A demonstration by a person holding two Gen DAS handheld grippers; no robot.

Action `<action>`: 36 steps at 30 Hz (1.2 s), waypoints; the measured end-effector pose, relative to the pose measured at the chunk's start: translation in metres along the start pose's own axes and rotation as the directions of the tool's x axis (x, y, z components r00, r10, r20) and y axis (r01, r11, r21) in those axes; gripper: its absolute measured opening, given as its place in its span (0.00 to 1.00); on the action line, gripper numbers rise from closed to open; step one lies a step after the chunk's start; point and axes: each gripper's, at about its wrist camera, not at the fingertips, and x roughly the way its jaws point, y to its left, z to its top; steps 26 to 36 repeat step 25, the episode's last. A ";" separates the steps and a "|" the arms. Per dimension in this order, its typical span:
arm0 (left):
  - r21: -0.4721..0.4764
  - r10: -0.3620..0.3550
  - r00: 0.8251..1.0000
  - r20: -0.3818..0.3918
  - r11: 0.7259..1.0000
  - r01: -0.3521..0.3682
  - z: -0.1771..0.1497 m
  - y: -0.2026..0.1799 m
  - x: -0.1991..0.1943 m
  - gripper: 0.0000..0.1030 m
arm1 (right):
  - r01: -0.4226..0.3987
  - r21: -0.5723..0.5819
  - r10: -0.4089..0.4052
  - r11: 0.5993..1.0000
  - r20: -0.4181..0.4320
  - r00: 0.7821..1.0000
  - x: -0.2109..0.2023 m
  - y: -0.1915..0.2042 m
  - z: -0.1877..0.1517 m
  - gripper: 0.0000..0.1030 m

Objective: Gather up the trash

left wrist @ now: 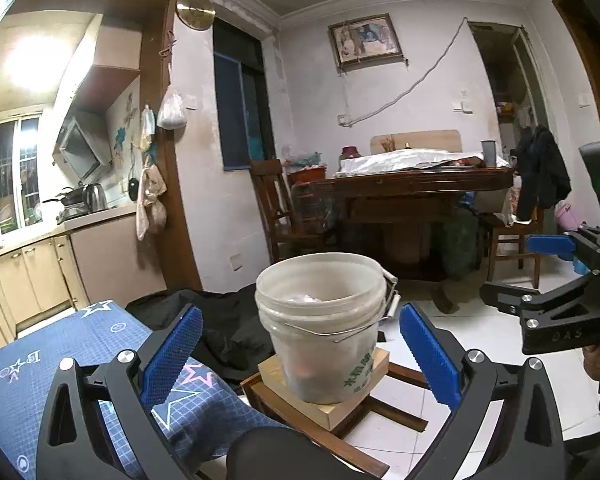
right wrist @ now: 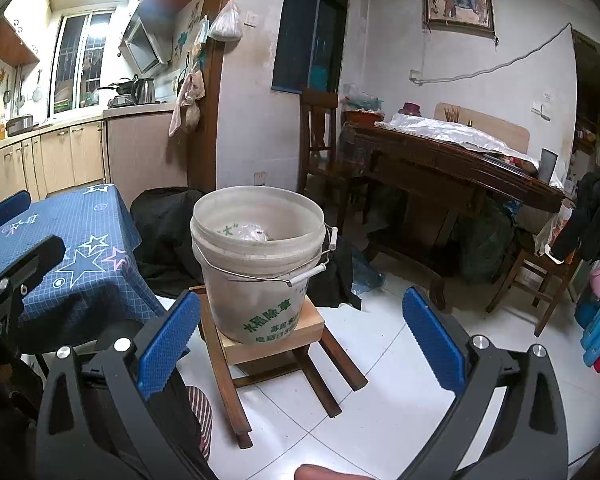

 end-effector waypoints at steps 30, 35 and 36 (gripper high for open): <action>0.006 0.044 0.998 -0.048 0.999 -0.043 -0.002 -0.003 0.015 0.96 | 0.023 0.032 -0.022 0.999 -0.021 1.000 0.010 -0.013 -0.006 0.95; 0.006 0.044 0.998 -0.048 0.999 -0.043 -0.002 -0.003 0.015 0.96 | 0.023 0.032 -0.022 0.999 -0.021 1.000 0.010 -0.013 -0.006 0.95; 0.006 0.044 0.998 -0.048 0.999 -0.043 -0.002 -0.003 0.015 0.96 | 0.023 0.032 -0.022 0.999 -0.021 1.000 0.010 -0.013 -0.006 0.95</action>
